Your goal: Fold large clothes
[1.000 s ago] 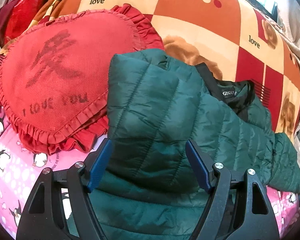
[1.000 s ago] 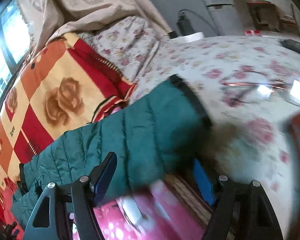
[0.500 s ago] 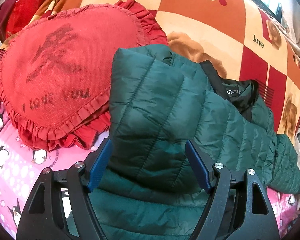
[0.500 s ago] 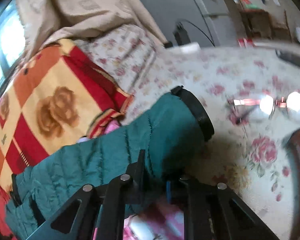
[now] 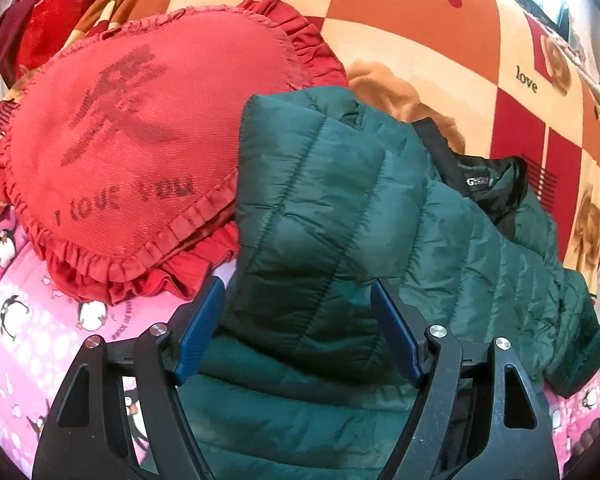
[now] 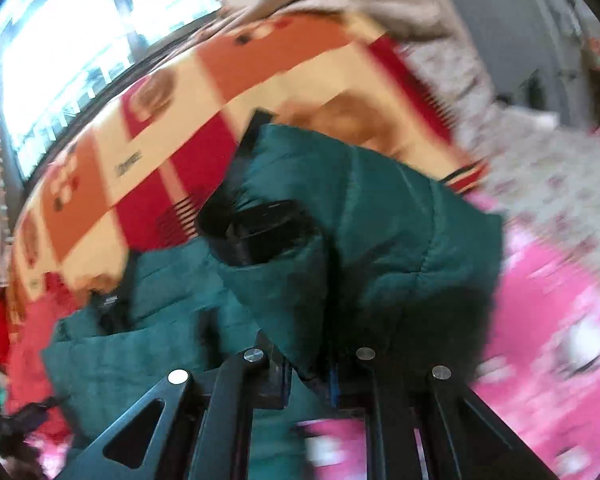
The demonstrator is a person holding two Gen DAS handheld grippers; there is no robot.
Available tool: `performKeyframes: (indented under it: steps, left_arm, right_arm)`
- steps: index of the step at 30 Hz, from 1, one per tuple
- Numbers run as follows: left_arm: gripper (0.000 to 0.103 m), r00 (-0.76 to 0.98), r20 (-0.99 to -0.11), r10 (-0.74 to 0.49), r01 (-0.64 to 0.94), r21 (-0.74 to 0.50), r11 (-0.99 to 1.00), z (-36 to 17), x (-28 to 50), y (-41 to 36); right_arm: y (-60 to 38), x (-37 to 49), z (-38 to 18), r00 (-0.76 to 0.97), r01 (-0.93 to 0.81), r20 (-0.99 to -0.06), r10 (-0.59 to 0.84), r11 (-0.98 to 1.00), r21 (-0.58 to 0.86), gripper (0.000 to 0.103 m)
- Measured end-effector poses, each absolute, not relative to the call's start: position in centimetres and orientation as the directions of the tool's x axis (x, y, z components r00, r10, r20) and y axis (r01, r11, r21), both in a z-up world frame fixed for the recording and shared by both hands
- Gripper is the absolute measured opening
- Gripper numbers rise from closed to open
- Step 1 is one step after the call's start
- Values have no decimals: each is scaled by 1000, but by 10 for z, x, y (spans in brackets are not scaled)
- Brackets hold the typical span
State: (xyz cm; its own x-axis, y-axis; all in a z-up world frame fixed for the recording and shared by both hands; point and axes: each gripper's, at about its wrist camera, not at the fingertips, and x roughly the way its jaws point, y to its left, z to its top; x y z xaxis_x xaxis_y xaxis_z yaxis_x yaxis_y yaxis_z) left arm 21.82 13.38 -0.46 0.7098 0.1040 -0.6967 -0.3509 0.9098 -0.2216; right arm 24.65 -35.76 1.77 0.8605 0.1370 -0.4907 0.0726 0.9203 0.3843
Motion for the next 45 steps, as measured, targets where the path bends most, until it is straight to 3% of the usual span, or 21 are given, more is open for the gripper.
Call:
performKeyframes:
  steps: [14,20,23,31,34,40,45]
  left_arm:
    - [76,691,-723,10,-272,-248,930,-22,239,122]
    - [76,727,-676,-116,-183,-354,917,-18,245,111]
    - [76,740,-654,-159,-140,-381,914,-16,247,104]
    - [76,694,-620,-367,67,-452,890,-11,264,57]
    - [76,675,-622,-398,135,-426,895,-12,264,37]
    - [76,657,-633,-409,129,-440,889,-18,273,30]
    - [76,664,-629,-404,126,-439,890,-19,273,32]
  right_arm:
    - [-194,264,-34,754,-195,-497,430,869,455,13]
    - [-138,264,-42,639,-389,-557,531,847,362,13]
    - [-127,268,-51,622,-379,-607,496,868,320,13]
    - [-139,276,-57,600,-351,-601,528,849,395,16]
    - [-136,271,-54,601,-374,-606,521,853,363,26]
    - [-125,265,-48,592,-431,-611,526,847,312,68]
    - [-130,260,-46,545,-469,-604,581,809,355,69]
